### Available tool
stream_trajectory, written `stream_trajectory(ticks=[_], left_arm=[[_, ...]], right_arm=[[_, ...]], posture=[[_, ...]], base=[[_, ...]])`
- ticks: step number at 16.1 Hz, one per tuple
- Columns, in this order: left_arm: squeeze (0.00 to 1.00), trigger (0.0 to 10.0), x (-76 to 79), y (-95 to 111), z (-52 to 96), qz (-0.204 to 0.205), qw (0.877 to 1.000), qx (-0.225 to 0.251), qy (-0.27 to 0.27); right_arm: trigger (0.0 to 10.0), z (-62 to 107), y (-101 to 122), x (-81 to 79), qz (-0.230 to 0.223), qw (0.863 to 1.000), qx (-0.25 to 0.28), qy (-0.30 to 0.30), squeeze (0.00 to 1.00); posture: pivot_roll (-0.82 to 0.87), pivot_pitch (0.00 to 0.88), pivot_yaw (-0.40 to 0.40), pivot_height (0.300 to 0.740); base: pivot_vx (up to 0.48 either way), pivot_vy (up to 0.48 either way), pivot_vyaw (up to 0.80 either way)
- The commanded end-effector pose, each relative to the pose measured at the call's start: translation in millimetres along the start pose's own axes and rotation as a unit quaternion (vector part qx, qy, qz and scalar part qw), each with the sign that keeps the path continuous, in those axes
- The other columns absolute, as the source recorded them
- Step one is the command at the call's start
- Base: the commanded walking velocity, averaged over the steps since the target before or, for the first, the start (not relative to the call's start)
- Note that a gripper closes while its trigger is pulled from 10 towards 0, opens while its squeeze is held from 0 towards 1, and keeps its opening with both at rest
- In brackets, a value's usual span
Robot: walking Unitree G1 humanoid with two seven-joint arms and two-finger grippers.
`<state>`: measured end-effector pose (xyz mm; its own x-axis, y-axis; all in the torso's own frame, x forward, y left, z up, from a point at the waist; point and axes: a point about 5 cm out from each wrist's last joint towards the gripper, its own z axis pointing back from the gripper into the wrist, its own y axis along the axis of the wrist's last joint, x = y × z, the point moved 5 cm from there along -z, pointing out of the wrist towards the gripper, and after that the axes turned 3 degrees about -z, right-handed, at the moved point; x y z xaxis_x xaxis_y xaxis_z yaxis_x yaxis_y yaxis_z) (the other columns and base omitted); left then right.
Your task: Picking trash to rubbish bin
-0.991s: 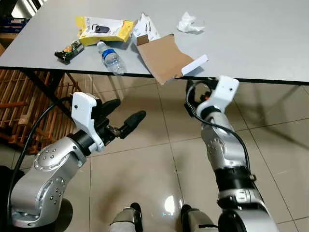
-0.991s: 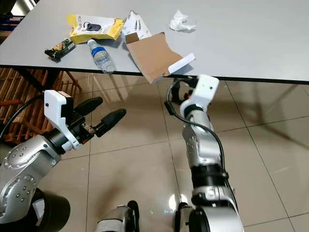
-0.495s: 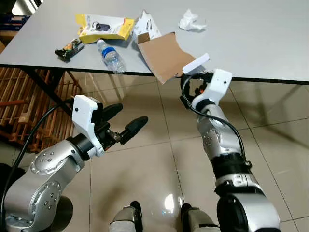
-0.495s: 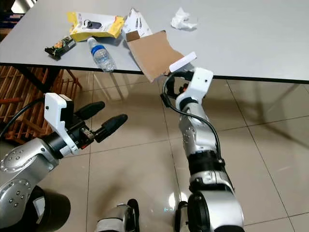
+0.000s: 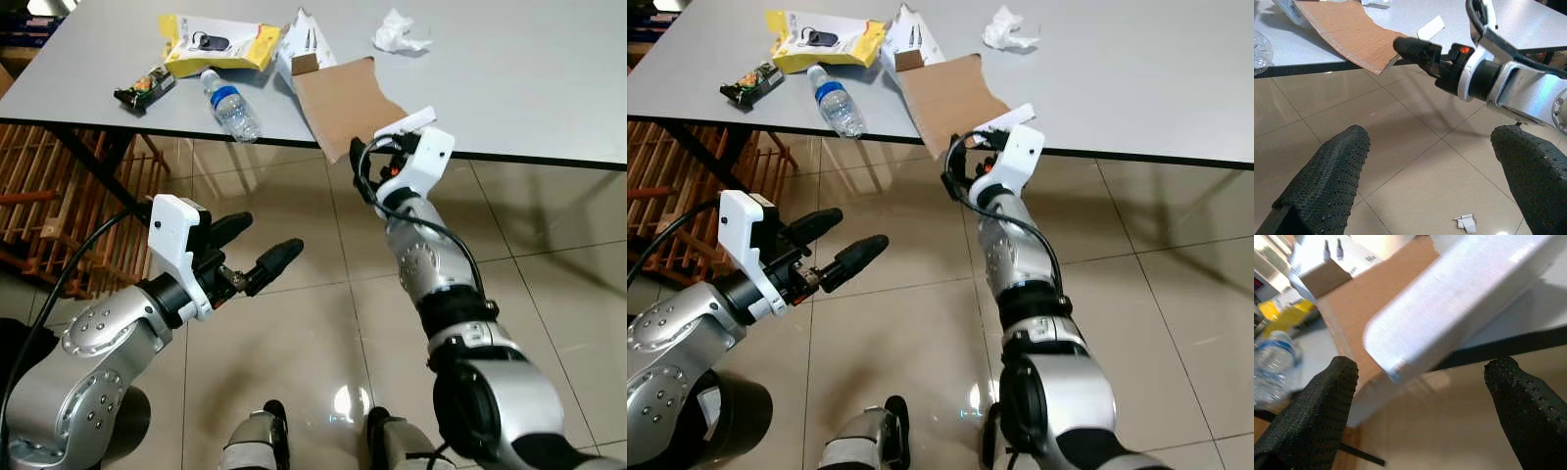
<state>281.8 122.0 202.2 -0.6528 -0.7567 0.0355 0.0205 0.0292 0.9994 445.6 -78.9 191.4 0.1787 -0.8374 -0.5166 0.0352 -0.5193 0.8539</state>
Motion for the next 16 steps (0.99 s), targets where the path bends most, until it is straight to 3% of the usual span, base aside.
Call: stream_trajectory(ticks=[1,6,7,8,16], left_arm=[[0.0,10.0,3.0,-2,3.0,-0.001,1.0,-0.009,-0.003],[0.0,10.0,4.4,-2,2.3,-0.003,1.0,-0.01,-0.006],[0.0,10.0,4.4,-2,2.2,-0.004,1.0,-0.011,-0.006],[0.0,10.0,4.3,-2,2.2,-0.004,1.0,-0.011,-0.006],[0.0,10.0,5.1,-2,1.9,-0.009,1.0,-0.012,-0.008]], right_arm=[[10.0,-2.9,-2,-7.8,-0.028,1.0,0.001,0.013,0.0],[10.0,-8.8,7,-15.9,-0.056,0.998,0.012,0.027,0.0],[6.6,-9.8,8,-16.1,-0.06,0.998,0.015,0.027,0.0],[0.0,-10.4,9,-16.6,-0.065,0.997,0.017,0.029,0.0],[0.0,-12.5,12,-15.6,-0.073,0.997,0.026,0.025,0.0]], posture=[[0.19,0.299,0.087,0.74],[0.19,0.298,0.091,0.74],[0.19,0.299,0.092,0.74],[0.19,0.299,0.092,0.74],[0.2,0.302,0.093,0.74]], base=[[0.0,0.0,0.0],[0.0,0.0,0.0],[0.0,0.0,0.0],[0.0,0.0,0.0],[0.0,0.0,0.0]])
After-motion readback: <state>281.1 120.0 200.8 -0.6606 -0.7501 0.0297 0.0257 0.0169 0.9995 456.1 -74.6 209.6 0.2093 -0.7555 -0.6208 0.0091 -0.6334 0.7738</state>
